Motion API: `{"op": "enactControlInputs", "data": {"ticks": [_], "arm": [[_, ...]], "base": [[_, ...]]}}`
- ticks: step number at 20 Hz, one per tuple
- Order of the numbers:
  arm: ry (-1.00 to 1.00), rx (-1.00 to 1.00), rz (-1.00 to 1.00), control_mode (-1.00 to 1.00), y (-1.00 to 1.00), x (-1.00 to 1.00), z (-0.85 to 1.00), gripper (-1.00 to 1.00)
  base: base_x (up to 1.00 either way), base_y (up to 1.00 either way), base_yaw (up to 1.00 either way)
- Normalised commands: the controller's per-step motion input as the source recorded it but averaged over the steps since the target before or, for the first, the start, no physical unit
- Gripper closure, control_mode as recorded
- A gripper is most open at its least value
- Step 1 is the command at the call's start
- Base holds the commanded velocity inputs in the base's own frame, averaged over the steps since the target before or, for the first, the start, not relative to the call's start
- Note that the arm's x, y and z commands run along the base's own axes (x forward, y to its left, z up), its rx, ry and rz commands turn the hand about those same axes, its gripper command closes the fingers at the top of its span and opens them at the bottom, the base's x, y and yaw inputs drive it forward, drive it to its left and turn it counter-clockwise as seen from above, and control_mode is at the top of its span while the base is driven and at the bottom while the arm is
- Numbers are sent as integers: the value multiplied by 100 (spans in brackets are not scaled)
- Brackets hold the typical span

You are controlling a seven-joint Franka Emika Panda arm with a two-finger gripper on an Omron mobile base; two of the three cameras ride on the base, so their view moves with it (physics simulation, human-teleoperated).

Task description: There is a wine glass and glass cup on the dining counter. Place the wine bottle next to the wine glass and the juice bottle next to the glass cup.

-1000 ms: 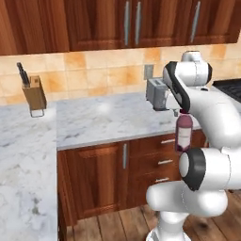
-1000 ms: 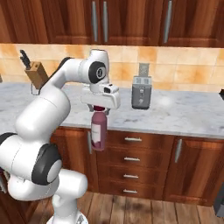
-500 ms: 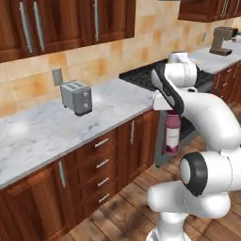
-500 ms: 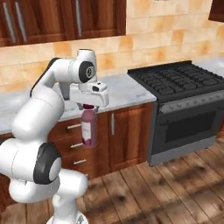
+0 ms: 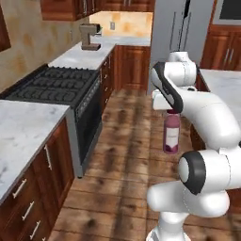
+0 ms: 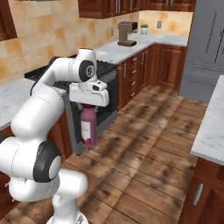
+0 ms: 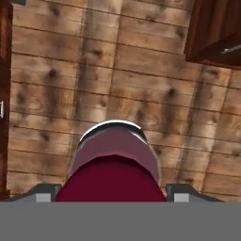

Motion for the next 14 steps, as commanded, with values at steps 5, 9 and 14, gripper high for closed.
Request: {"op": "enactControlInputs", "data": {"ticks": [5,9,14], "arm": [[0,0,0,100,0,0,0,100],[0,0,0,100,0,0,0,100],[0,0,0,100,0,0,0,100]], "base": [[0,4,-97],[0,5,-96],[0,6,-96]]}}
